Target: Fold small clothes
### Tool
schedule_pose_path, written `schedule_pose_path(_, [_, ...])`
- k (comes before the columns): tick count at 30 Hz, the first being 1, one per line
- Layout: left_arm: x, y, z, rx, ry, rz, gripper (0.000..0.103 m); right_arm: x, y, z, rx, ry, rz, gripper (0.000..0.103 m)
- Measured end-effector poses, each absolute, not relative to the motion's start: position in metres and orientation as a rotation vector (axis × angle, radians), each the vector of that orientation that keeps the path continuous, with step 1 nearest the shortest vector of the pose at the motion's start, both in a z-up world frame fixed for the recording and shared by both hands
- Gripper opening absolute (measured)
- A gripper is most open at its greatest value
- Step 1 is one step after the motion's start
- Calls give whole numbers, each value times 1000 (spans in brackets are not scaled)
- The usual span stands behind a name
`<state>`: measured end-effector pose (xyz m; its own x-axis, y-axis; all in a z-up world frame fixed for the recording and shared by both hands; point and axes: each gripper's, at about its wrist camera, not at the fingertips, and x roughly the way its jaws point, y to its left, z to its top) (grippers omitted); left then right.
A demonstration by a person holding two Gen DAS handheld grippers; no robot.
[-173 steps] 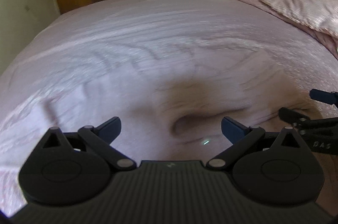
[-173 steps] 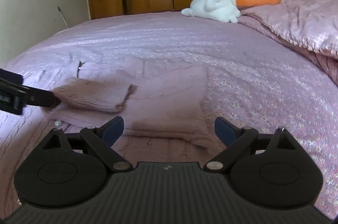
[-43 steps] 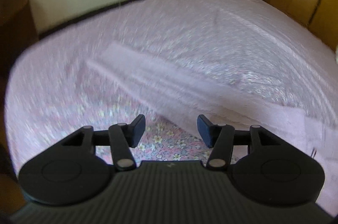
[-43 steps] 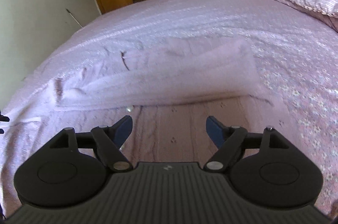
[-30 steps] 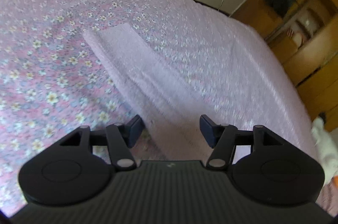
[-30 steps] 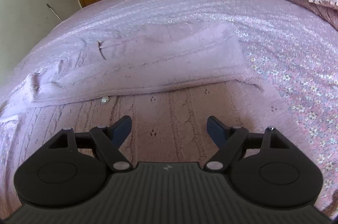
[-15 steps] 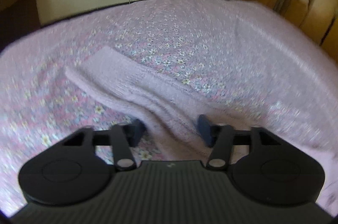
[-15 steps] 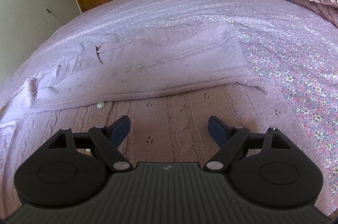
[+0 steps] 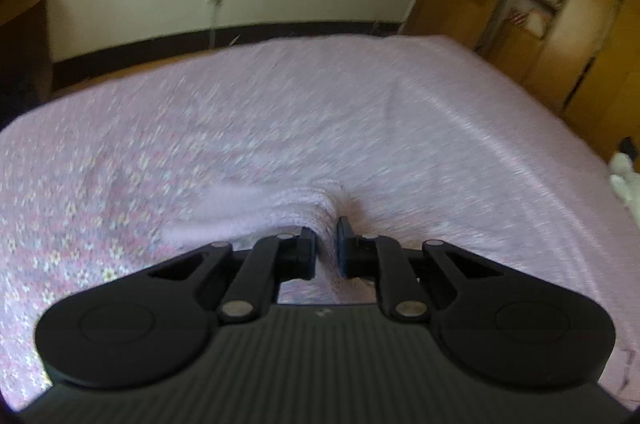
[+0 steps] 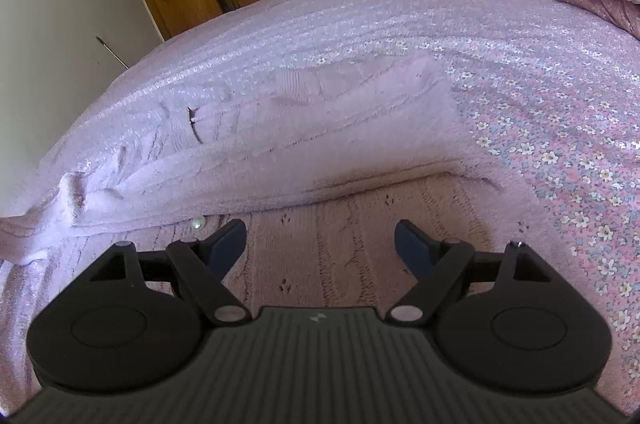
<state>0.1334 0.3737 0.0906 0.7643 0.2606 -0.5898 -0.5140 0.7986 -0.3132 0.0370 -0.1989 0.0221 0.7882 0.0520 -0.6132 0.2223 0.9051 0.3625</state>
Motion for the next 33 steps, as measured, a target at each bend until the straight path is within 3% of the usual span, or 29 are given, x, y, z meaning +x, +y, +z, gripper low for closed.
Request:
schedule_pose_path(19, [135, 206, 168, -426, 429, -38, 12, -4, -235, 33, 462, 596, -125, 86])
schedule_pose_path(33, [159, 65, 101, -339, 599, -264, 12, -25, -254, 26, 499, 603, -169, 87])
